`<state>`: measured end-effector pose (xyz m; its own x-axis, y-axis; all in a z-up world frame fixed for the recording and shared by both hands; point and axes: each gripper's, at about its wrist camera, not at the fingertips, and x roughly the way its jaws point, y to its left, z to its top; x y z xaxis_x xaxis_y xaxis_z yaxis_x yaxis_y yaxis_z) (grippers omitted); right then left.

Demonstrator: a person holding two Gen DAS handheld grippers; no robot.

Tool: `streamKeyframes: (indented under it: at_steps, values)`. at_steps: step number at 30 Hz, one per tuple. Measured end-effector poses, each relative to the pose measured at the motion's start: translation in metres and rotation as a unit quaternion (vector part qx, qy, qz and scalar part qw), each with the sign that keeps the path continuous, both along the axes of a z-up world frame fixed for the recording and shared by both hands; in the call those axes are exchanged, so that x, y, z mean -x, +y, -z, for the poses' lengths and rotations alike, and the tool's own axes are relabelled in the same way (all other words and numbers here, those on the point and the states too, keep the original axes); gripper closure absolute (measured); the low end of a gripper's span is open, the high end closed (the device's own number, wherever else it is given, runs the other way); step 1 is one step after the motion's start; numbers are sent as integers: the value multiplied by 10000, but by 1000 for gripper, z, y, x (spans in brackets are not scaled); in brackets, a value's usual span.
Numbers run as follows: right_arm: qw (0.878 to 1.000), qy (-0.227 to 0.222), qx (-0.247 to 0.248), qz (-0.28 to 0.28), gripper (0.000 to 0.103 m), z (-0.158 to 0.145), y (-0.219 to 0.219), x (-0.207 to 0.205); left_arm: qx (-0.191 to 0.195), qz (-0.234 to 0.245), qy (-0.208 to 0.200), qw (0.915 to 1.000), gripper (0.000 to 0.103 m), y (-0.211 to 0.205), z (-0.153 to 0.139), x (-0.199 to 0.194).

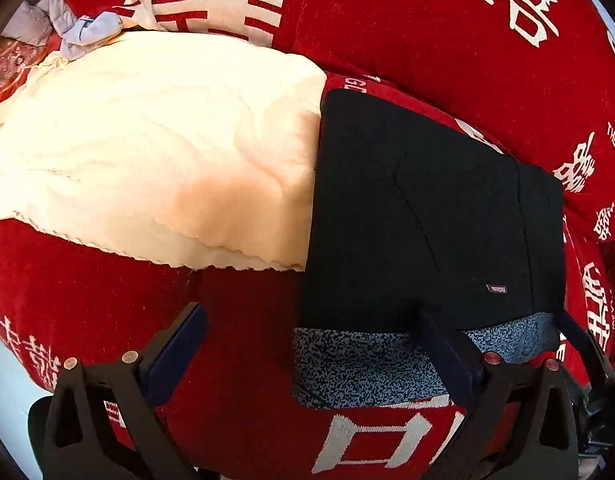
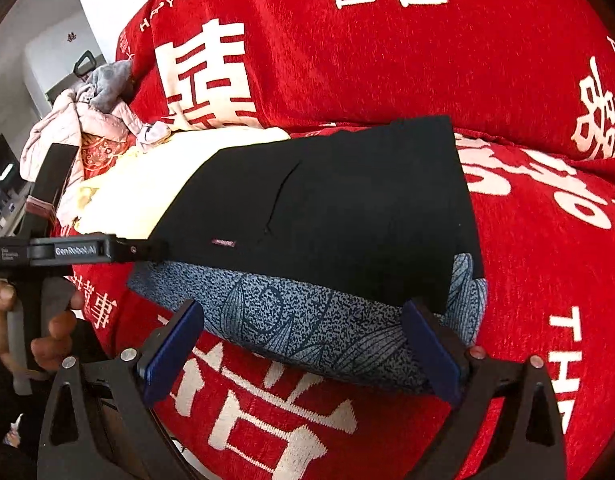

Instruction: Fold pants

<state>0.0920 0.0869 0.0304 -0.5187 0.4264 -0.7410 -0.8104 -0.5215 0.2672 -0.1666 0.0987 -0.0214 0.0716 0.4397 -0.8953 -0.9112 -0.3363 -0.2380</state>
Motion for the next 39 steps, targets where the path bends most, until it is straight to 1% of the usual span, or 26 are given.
streamKeyframes:
  at_steps: [2,4,5,7,10,12,15,17,21,23,27,30,34,35,39]
  values:
    - [10000,68,22,-38,2,0,0,-3,-6,51,31,10000,0,1,2,-1]
    - [9999,1,64,-123,1,0,0,-1,31,80,26,10000,0,2,1,0]
    - [9998,-100,107,-166,1,-4,1,1,66,90,23,9999,0,3,-2,0]
    - [9996,-146,172,-192,0,-13,2,2,-19,103,38,9999,0,4,-18,1]
    - [9998,68,12,-162,0,-37,8,-1,-300,118,112,9994,0,14,-42,4]
    - [9996,210,-103,-127,0,-49,20,-3,-323,86,197,9992,0,25,-50,7]
    - [9994,318,-120,-73,0,-59,49,0,-175,0,477,9987,0,52,-52,11]
    - [9993,379,-23,4,0,-60,73,3,-5,-75,490,9988,0,66,-47,16]
    - [9995,276,143,96,0,-55,110,16,268,-311,468,9981,0,96,-33,26]
    - [9995,204,206,102,0,-50,126,24,355,-310,494,9977,0,106,-28,25]
    - [9993,111,323,148,0,-41,147,33,538,-263,700,9957,0,123,-16,20]
    - [9989,45,414,201,0,-33,160,36,644,-287,726,9949,0,133,-6,22]
    - [9959,-30,859,284,0,-13,174,35,837,-273,597,9943,0,137,10,25]
    - [9944,-33,1006,320,0,-4,177,34,857,-263,589,9942,0,138,12,25]
    - [9907,-14,1294,428,1,14,182,30,906,-211,653,9935,0,139,19,21]
